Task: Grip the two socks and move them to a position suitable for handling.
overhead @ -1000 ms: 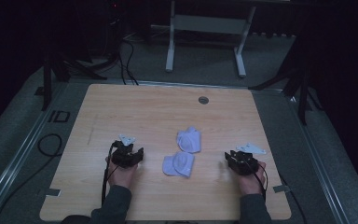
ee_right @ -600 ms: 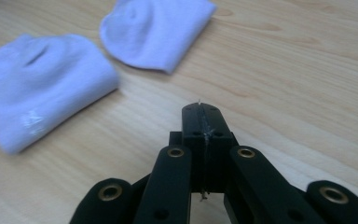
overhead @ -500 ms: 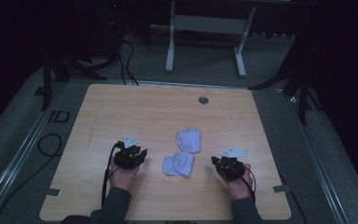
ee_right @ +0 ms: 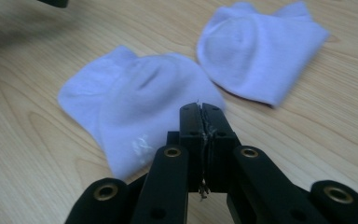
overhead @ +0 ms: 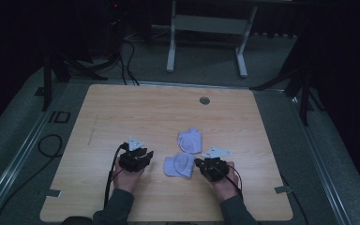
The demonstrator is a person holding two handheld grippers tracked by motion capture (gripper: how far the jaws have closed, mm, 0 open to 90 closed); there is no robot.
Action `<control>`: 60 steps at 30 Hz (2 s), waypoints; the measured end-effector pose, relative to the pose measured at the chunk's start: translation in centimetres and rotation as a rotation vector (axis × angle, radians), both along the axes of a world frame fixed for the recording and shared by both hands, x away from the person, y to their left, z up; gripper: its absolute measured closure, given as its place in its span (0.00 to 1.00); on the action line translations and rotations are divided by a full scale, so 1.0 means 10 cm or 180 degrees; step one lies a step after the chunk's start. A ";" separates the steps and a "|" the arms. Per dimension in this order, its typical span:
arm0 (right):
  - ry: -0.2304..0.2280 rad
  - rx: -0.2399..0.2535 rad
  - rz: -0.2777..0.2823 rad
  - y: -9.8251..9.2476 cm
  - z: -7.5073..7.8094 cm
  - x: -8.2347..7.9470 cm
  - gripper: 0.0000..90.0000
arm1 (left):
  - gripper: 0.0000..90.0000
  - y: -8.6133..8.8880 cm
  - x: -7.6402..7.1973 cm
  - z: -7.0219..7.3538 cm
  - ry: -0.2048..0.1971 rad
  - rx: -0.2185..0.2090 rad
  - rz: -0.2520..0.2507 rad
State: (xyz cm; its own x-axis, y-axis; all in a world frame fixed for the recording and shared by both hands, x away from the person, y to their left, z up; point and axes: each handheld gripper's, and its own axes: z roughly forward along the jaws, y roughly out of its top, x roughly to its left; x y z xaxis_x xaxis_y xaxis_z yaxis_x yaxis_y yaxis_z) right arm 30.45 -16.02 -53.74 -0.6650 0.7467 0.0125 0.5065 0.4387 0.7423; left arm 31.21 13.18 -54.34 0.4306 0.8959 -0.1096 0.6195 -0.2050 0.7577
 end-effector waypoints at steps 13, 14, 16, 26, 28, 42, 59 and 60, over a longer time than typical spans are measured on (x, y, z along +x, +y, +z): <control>0.0121 -0.0213 0.0158 0.26 -0.18 0.08 0.96 | 0.76 -0.09 -0.03 0.00 -0.0015 -0.0078 -0.0211; 0.0121 -0.0214 0.0174 0.27 -0.18 0.08 0.96 | 0.77 -0.10 -0.03 0.00 -0.0014 -0.0103 -0.0231; 0.0103 -0.0243 0.0220 0.29 -0.18 0.10 0.96 | 0.78 -0.12 -0.04 0.00 -0.0006 -0.0103 -0.0294; 0.0064 -0.0301 0.0379 0.41 -0.18 0.15 0.96 | 0.86 -0.28 -0.07 -0.09 0.0110 -0.0032 -0.0535; 0.0065 -0.0317 0.0391 0.42 -0.18 0.16 0.96 | 0.90 -0.32 -0.08 -0.12 0.0130 0.0017 -0.0589; -0.0044 -0.0105 0.0525 0.56 0.06 0.14 0.95 | 1.00 -0.38 -0.08 -0.17 0.0193 0.0171 -0.0664; 0.0183 -0.0427 0.0389 0.75 -0.12 0.30 0.96 | 1.00 -0.38 -0.09 -0.18 0.0192 0.0142 -0.0635; 0.0168 -0.0459 0.0372 0.75 -0.11 0.30 0.95 | 1.00 -0.38 -0.09 -0.18 0.0191 0.0140 -0.0633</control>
State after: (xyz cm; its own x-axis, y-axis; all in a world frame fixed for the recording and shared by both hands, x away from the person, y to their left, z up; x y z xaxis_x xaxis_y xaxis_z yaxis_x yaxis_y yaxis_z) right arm 33.41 -8.48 -54.85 -0.7486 0.6610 -0.0520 0.4824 0.5968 0.6412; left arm 30.33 9.37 -56.14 0.5933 0.7984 -0.1029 0.6072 -0.3599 0.7083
